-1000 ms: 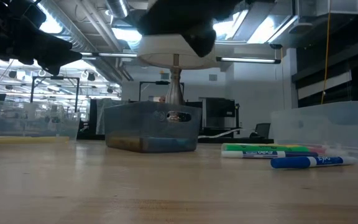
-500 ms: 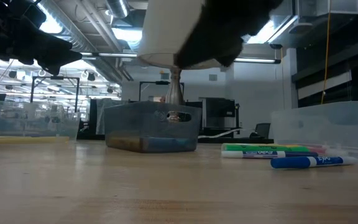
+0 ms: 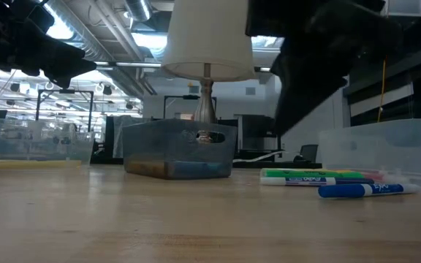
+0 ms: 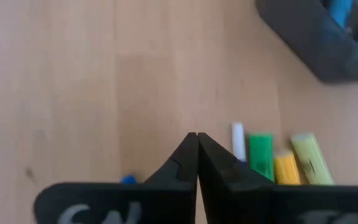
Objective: Pick & Place Markers
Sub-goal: Put the top dark blue highlighter into the right transparent bin
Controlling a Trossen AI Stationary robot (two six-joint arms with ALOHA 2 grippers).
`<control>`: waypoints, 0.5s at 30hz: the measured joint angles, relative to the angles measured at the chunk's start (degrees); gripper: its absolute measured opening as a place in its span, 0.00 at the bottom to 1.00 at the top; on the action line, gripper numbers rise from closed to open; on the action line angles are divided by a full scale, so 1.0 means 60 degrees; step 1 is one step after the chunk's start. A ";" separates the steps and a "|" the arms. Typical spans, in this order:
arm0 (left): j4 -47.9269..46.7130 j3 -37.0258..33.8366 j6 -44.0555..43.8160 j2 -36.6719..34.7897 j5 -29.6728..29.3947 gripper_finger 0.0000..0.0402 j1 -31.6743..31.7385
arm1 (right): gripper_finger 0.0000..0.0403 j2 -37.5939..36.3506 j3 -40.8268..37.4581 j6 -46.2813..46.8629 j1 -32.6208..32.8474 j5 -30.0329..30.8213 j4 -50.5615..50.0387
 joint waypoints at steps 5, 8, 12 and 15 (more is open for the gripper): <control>0.0000 0.0002 0.0000 0.0000 0.0000 0.49 -0.0001 | 0.04 0.0000 0.0000 0.0586 0.0004 0.0151 -0.0842; 0.0000 0.0004 0.0000 0.0000 0.0000 0.49 0.0000 | 0.04 0.0004 0.0000 0.0685 0.0004 0.0174 -0.1083; 0.0000 0.0001 0.0000 0.0000 0.0000 0.49 -0.0002 | 0.04 0.0004 0.0000 0.0720 0.0004 0.0513 -0.1233; -0.0003 0.0001 -0.0001 0.0000 0.0000 0.49 -0.0001 | 0.04 0.0004 0.0000 0.0720 0.0004 0.0935 -0.1455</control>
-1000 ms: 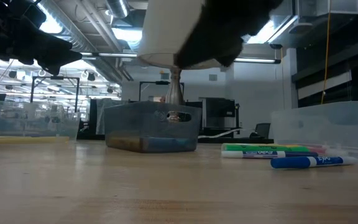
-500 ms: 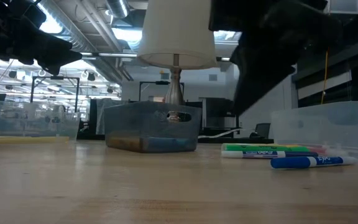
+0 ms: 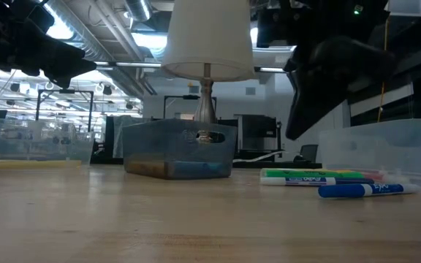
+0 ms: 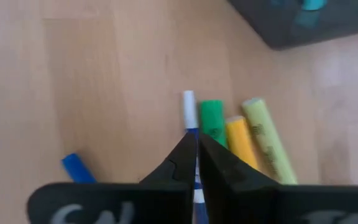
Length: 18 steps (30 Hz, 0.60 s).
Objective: Pick & Place Markers
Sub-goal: Put the top dark blue highlighter into the right transparent bin
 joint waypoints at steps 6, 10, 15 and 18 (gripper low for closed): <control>0.0000 0.0001 0.0001 0.0000 0.0000 0.49 -0.0002 | 0.10 0.0000 0.0000 0.0209 0.0000 0.0213 -0.0099; 0.0000 -0.0001 0.0001 0.0000 0.0000 0.49 -0.0002 | 0.18 0.0000 -0.0012 0.0373 -0.0003 0.0062 -0.0076; 0.0000 0.0000 0.0001 0.0000 0.0000 0.49 -0.0001 | 0.26 0.0000 -0.0449 0.0441 0.0000 -0.0278 0.0045; 0.0000 0.0001 0.0001 0.0000 0.0000 0.49 0.0000 | 0.28 0.0004 -0.0820 0.0633 -0.0004 -0.0292 0.0253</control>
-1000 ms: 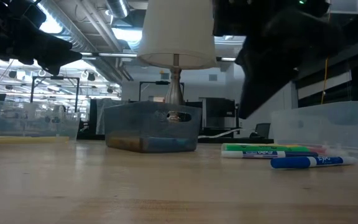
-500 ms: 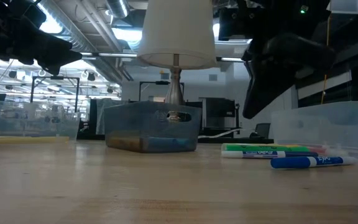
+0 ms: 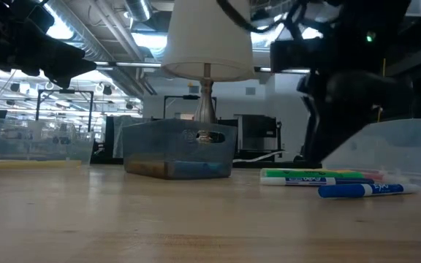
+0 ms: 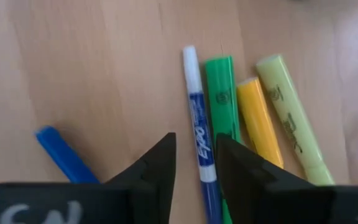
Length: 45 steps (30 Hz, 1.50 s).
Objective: Pick & Place Markers
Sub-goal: Put the top dark blue highlighter into the right transparent bin
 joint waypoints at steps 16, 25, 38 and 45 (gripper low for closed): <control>0.0000 0.0001 0.0000 0.0000 0.0000 0.49 0.0001 | 0.27 0.0007 -0.0858 0.0012 -0.0116 -0.0076 0.0691; 0.0000 0.0001 0.0000 0.0000 0.0000 0.49 0.0002 | 0.27 -0.0054 -0.1524 -0.0276 -0.0645 -0.0773 0.1636; 0.0000 0.0000 0.0000 0.0000 0.0000 0.49 0.0000 | 0.18 -0.0027 -0.1545 -0.0534 -0.1049 -0.1633 0.1702; 0.0004 -0.0002 0.0000 0.0000 0.0000 0.49 -0.0002 | 0.07 -0.0019 -0.1553 -0.0582 -0.1049 -0.1661 0.1677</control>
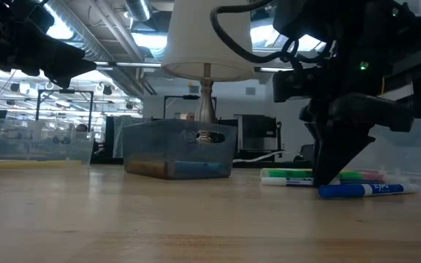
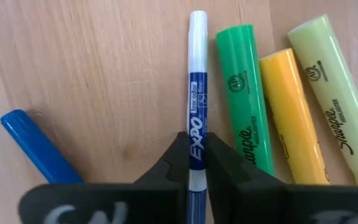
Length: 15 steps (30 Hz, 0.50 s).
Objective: Pick & Place Markers
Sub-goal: Put the top dark blue highlighter into the right transparent bin
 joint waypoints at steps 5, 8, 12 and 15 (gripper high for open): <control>0.0000 0.0002 0.0000 0.0000 0.0000 0.49 0.0000 | 0.09 0.0004 -0.0005 -0.0183 0.0000 0.0007 0.0044; 0.0000 0.0001 0.0000 0.0000 0.0000 0.49 0.0003 | 0.11 0.0007 -0.0011 -0.0200 0.0000 0.0006 0.0101; 0.0000 0.0001 0.0000 0.0000 0.0000 0.49 0.0003 | 0.07 0.0007 -0.0013 -0.0215 0.0000 0.0007 0.0101; -0.0002 0.0004 0.0000 0.0000 0.0000 0.49 0.0001 | 0.07 0.0011 -0.0013 -0.0222 0.0000 0.0014 0.0103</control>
